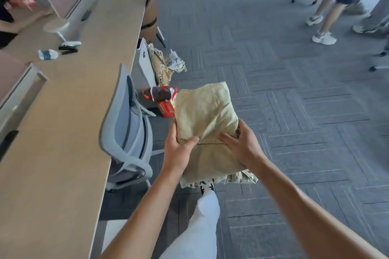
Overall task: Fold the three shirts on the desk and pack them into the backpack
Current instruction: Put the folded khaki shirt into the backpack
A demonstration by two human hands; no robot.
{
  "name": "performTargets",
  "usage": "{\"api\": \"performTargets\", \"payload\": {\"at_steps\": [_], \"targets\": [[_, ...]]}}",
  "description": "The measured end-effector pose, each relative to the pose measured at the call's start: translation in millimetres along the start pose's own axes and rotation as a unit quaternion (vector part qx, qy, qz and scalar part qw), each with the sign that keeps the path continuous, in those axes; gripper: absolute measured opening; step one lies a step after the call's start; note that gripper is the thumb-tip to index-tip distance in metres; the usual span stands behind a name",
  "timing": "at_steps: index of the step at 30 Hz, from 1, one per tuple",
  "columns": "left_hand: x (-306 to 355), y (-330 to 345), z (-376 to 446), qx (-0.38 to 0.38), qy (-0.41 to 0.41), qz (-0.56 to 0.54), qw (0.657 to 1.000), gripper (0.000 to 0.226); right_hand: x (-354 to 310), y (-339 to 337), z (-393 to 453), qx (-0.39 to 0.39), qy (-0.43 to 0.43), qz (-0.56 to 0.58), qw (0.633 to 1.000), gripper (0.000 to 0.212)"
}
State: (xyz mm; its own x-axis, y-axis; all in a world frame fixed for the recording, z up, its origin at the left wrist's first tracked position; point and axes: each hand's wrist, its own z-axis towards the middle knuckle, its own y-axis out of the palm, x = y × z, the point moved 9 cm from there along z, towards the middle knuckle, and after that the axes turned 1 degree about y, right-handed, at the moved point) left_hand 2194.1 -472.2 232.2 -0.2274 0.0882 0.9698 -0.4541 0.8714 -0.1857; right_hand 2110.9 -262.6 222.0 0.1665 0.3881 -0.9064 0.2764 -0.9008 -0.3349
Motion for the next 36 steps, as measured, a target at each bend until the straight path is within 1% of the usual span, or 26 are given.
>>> {"api": "performTargets", "payload": {"at_steps": [6,12,14,17,20,22,26,29,32,36], "targets": [[41,61,182,-0.003,-0.016,-0.024,1.0,0.08,-56,-32,183,0.014,0.009,-0.024,1.0,0.03],[87,97,338,0.013,-0.029,-0.026,0.999,0.081,-111,-43,350,-0.007,0.018,-0.034,0.999,0.027],[96,107,393,0.027,-0.025,-0.02,0.999,0.082,-128,-41,409,-0.022,0.011,-0.037,0.999,0.029],[105,128,479,0.048,-0.028,-0.028,0.998,0.079,-147,-39,505,-0.044,0.001,-0.042,0.998,0.039],[116,153,565,0.073,-0.035,-0.024,0.996,0.077,-164,-37,608,-0.071,-0.012,-0.047,0.996,0.03],[125,169,619,0.095,-0.044,-0.027,0.994,0.074,-177,-38,674,-0.094,-0.018,-0.054,0.994,0.03],[146,193,714,0.152,-0.071,-0.037,0.985,0.081,-211,-35,796,-0.148,-0.019,-0.075,0.986,0.027],[156,200,782,0.189,-0.093,-0.061,0.976,0.087,-240,-19,880,-0.185,-0.027,-0.1,0.977,0.029],[157,197,850,0.234,-0.106,-0.089,0.962,0.091,-267,12,959,-0.226,-0.042,-0.125,0.965,0.03],[147,181,947,0.291,-0.111,-0.124,0.942,0.084,-302,68,1063,-0.262,-0.074,-0.152,0.95,0.032]]}}
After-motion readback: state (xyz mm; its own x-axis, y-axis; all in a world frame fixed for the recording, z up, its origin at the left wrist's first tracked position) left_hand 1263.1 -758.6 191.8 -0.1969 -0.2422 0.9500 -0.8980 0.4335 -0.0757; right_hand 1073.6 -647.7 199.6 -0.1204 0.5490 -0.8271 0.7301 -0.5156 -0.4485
